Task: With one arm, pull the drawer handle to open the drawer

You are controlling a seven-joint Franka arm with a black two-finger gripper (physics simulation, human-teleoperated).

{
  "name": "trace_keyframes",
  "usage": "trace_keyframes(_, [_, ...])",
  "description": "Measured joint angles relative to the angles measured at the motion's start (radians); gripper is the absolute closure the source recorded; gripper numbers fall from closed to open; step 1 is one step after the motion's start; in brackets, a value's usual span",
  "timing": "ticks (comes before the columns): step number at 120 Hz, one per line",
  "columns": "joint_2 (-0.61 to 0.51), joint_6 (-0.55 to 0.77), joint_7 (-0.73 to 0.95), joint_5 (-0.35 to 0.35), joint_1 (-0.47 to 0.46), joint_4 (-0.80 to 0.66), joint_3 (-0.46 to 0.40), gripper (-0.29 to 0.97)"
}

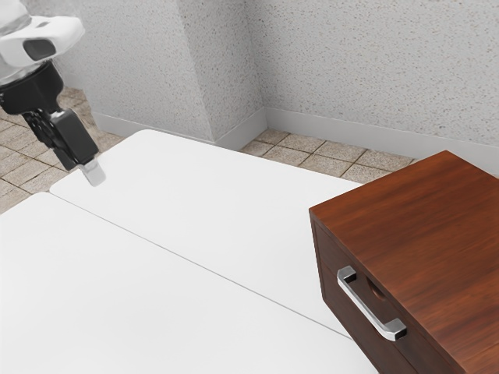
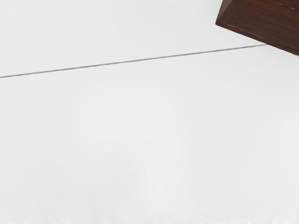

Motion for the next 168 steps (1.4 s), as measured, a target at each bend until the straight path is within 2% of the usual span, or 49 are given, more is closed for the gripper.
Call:
trace_keyframes(10, [-0.111,0.008,-0.003,0.003,0.008,-0.145,-0.061,0.00])
trace_keyframes(28, [-0.309,0.043,-0.002,0.009,0.011,-0.369,-0.097,0.00])
trace_keyframes(43, [-0.425,0.129,0.022,0.061,0.012,-0.496,-0.130,0.00])
trace_keyframes(72, [-0.444,0.188,0.073,0.081,0.008,-0.543,-0.105,0.00])
trace_keyframes(92, [-0.463,0.307,0.203,0.097,0.001,-0.618,-0.120,0.00])
trace_keyframes(104, [-0.472,0.364,0.321,0.074,-0.001,-0.624,-0.152,0.00])
trace_keyframes(149, [-0.418,0.437,0.697,-0.006,-0.032,-0.596,-0.129,0.00])
trace_keyframes(168, [-0.427,0.479,0.824,-0.036,-0.034,-0.649,-0.189,0.00])
